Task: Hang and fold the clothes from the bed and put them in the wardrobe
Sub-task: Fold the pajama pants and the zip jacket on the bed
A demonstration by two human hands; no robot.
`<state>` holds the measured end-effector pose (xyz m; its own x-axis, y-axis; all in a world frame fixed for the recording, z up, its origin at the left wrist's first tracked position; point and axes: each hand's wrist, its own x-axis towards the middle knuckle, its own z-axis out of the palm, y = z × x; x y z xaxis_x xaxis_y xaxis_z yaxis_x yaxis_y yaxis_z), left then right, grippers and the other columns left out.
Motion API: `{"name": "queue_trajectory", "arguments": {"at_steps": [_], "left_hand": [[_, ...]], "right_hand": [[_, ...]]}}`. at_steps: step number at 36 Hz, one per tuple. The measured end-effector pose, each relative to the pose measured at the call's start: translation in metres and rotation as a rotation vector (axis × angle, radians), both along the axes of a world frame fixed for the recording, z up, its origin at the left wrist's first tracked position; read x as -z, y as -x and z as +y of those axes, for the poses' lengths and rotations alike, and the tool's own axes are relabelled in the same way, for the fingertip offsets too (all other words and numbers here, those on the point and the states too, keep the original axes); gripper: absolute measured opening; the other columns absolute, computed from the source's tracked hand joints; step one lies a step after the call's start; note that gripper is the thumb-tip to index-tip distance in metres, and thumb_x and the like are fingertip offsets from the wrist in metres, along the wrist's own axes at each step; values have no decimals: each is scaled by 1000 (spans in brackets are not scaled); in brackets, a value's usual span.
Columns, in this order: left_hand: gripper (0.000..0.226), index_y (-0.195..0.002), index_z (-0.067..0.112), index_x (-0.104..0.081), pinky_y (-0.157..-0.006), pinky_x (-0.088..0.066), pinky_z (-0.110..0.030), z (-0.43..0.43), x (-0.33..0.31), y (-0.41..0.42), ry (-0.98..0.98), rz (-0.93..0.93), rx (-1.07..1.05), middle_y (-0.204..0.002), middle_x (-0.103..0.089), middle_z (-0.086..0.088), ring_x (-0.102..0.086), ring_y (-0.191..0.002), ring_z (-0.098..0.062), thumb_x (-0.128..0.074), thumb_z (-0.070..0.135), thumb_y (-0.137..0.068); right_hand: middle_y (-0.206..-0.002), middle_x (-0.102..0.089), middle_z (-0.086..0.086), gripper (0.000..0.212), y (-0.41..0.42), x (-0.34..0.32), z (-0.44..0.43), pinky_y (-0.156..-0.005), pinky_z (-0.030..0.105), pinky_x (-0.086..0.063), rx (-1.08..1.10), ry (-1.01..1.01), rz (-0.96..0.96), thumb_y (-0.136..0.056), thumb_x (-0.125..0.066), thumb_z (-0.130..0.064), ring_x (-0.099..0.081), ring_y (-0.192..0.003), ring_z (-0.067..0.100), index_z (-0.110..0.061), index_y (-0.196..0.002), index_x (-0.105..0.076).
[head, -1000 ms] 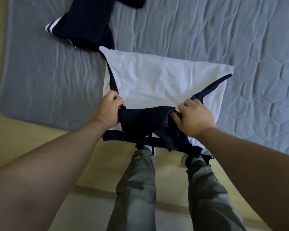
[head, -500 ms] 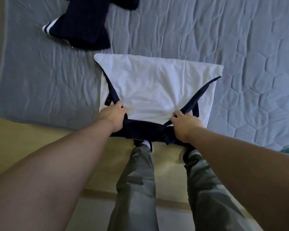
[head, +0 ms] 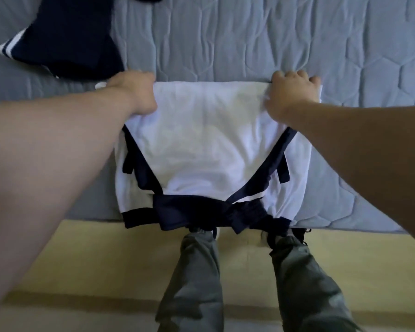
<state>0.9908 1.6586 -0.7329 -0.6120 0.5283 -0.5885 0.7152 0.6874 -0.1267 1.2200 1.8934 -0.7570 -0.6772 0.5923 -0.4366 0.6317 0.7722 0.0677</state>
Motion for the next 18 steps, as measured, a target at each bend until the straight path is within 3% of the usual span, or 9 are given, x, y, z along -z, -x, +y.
{"name": "queue_trajectory", "arguments": {"at_steps": [4, 7, 9, 10, 12, 14, 18], "left_hand": [[27, -104, 22, -64, -73, -48, -34, 9, -10, 2, 117, -33, -14, -110, -65, -11, -62, -100, -36, -63, 28, -77], [18, -93, 19, -66, -62, -55, -33, 15, -21, 6, 226, -95, -37, -82, -72, -4, -69, -72, -28, -59, 23, -77], [11, -87, 16, -67, -53, -56, -34, 19, -23, 14, 230, -114, -72, -66, -72, -6, -69, -56, -28, -57, 19, -81], [12, -88, 14, -67, -52, -53, -33, 20, -24, 19, 197, -96, -82, -69, -71, -9, -68, -58, -29, -57, 19, -85], [15, -95, 8, -66, -58, -49, -35, 24, -24, 28, 106, -24, -92, -88, -69, -15, -65, -72, -33, -57, 17, -89], [18, -105, 6, -63, -69, -49, -39, 31, -23, 36, -4, 82, -101, -109, -63, -20, -62, -94, -41, -57, 16, -91], [26, -115, 8, -55, -78, -40, -44, 47, -19, 41, -123, 206, -139, -117, -59, -22, -58, -108, -45, -59, 9, -90]], "right_hand": [[-113, -62, 14, 15, 4, -7, 7, -101, 49, -32, 4, 16, -43, -88, -42, -20, -54, -111, 35, -19, -97, -54], [-92, -58, 10, 7, 11, -15, 16, -91, 45, -36, 14, 28, -60, -85, -45, -14, -58, -88, 32, -16, -84, -51], [-75, -48, 5, 11, 17, -20, 22, -82, 40, -33, 10, 1, -64, -83, -44, -9, -45, -65, 25, -12, -74, -50], [-71, -45, 6, 14, 20, -22, 25, -81, 40, -32, 10, -12, -58, -82, -44, -7, -38, -60, 24, -12, -71, -49], [-75, -50, 9, 12, 28, -25, 34, -82, 41, -31, 10, -33, -27, -81, -44, -6, -42, -63, 27, -9, -72, -49], [-89, -58, 14, 11, 39, -26, 45, -84, 43, -33, 26, -56, 4, -83, -46, -7, -53, -79, 33, -7, -86, -56], [-102, -62, 19, 28, 54, -25, 61, -94, 48, -35, 65, -163, 57, -81, -47, -5, -54, -107, 37, -12, -106, -58]]}}
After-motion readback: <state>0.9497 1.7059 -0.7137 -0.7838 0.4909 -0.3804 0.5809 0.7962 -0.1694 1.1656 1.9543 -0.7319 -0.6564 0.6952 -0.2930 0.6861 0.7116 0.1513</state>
